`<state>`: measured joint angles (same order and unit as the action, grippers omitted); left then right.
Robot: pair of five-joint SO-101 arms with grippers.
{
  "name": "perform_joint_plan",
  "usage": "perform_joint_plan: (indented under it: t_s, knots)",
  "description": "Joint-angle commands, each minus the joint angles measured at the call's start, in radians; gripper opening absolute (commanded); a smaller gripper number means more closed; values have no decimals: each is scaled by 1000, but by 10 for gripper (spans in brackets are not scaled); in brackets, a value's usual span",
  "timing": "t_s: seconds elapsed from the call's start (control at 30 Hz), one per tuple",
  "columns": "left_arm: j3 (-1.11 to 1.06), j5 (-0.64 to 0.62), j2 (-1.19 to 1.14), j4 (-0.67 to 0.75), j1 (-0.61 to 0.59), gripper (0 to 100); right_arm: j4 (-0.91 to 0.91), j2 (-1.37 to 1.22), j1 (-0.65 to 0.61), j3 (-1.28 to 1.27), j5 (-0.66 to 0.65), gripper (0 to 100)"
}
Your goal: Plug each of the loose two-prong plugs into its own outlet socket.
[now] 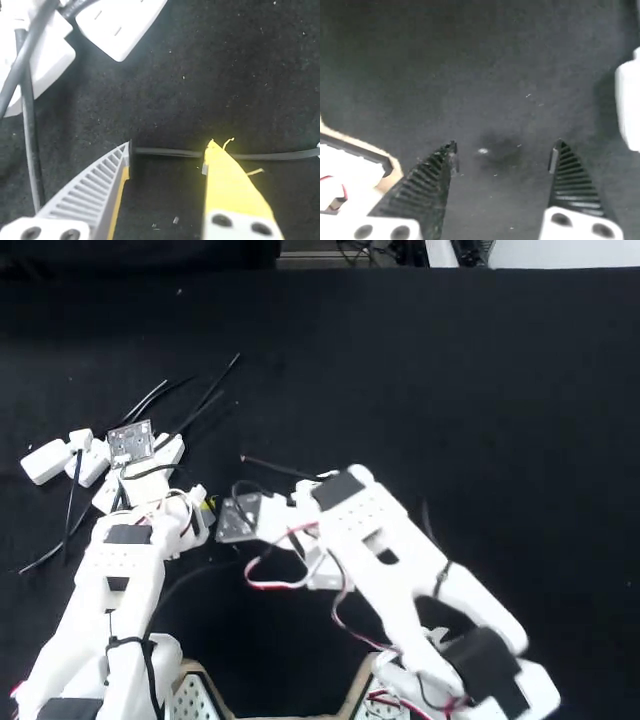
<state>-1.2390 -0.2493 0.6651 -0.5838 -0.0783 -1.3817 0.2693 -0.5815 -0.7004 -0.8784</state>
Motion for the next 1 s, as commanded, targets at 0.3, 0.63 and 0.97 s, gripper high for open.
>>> perform_joint_plan:
  t_s: [0.3,0.63,0.97]
  knots:
    - [77,-6,18,-32,-122,238,18,-71,-21,234,-61,272]
    - [74,-6,18,-37,-77,238,11,-274,6,464,-241,273]
    - [74,-6,18,-38,-74,238,17,-412,92,527,-333,332]
